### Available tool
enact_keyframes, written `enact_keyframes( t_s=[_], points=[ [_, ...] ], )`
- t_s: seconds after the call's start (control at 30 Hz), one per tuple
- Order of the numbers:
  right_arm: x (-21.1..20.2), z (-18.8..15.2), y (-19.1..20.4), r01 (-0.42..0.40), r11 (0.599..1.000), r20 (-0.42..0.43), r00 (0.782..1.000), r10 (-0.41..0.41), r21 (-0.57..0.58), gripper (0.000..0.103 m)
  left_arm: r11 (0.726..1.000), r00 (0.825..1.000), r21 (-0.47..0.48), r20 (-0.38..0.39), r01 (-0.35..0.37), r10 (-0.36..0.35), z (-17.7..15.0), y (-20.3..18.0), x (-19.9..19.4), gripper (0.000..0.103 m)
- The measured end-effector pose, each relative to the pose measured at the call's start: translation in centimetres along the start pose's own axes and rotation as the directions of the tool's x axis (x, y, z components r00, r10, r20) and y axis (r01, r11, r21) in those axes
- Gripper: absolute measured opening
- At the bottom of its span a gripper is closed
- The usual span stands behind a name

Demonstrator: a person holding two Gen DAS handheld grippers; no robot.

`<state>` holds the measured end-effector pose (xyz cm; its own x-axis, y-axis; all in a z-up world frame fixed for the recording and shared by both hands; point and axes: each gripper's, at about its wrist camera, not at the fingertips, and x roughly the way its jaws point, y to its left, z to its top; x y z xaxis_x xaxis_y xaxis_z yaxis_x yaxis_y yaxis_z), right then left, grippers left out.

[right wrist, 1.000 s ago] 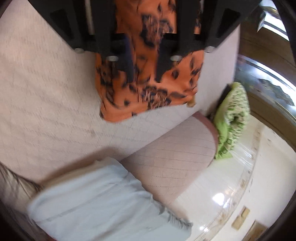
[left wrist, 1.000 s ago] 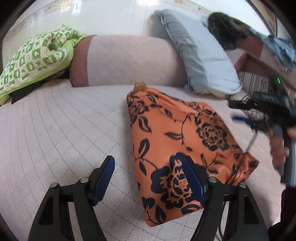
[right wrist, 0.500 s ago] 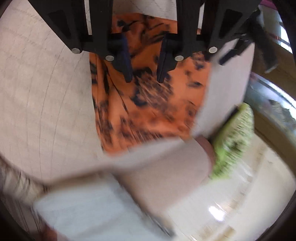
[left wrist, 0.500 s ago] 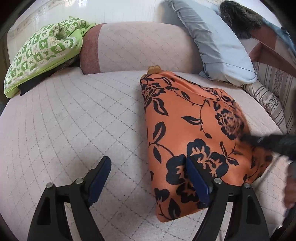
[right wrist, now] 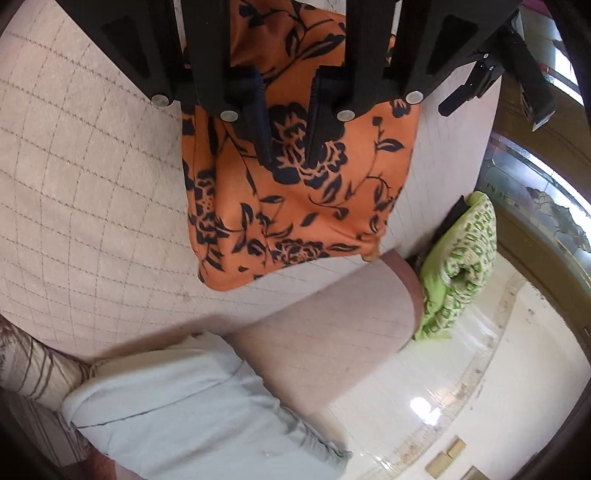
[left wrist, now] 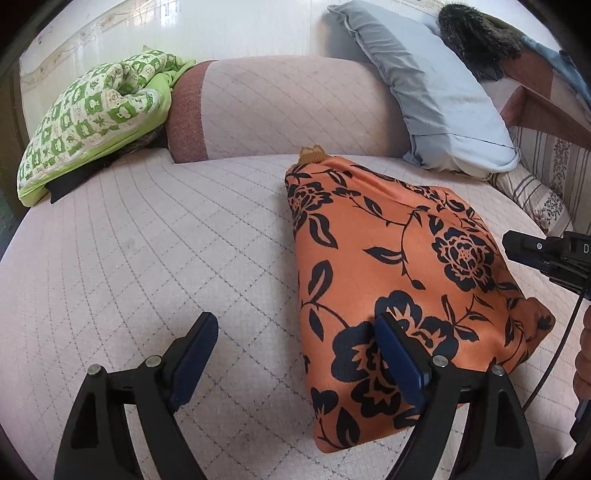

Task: Fold small clothes

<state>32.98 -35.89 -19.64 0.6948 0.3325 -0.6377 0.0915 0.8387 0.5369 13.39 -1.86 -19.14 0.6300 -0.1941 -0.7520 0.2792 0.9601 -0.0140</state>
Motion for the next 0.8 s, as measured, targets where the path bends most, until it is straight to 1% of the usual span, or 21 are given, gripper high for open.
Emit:
enact_keyframes(
  t_s=[0.17, 0.6, 0.63, 0.7, 0.73, 0.77, 0.8],
  points=[
    [0.2, 0.2, 0.4, 0.022, 1.0, 0.008, 1.0, -0.022, -0.021, 0.022, 1.0, 1.0, -0.006, 0.002, -0.007, 0.007, 0.1, 0.0, 0.2, 0.087],
    [0.9, -0.3, 1.2, 0.019, 0.999, -0.015, 1.0, -0.019, -0.046, 0.022, 1.0, 1.0, 0.003, 0.0, -0.006, 0.006, 0.3, -0.1, 0.3, 0.087],
    [1.1, -0.4, 1.2, 0.021, 0.999, -0.026, 0.999, -0.022, -0.049, 0.022, 1.0, 1.0, 0.004, -0.002, -0.005, 0.005, 0.2, -0.1, 0.4, 0.087],
    [2.2, -0.7, 1.3, 0.057, 0.997, -0.079, 0.995, -0.061, -0.058, 0.021, 1.0, 1.0, 0.008, -0.006, -0.004, 0.004, 0.2, -0.1, 0.6, 0.087],
    [3.2, -1.0, 1.1, 0.094, 0.993, -0.13, 0.986, -0.102, -0.065, 0.021, 1.0, 1.0, 0.012, -0.01, -0.004, 0.004, 0.2, -0.2, 0.7, 0.087],
    [4.0, -1.3, 0.9, 0.106, 0.992, -0.163, 0.98, -0.115, -0.065, 0.021, 1.0, 1.0, 0.015, -0.011, -0.005, 0.005, 0.2, -0.3, 0.8, 0.087],
    [4.1, -1.3, 0.8, 0.105, 0.992, -0.159, 0.981, -0.114, -0.063, 0.021, 1.0, 1.0, 0.018, -0.01, -0.004, 0.004, 0.2, -0.3, 0.8, 0.087]
  ],
)
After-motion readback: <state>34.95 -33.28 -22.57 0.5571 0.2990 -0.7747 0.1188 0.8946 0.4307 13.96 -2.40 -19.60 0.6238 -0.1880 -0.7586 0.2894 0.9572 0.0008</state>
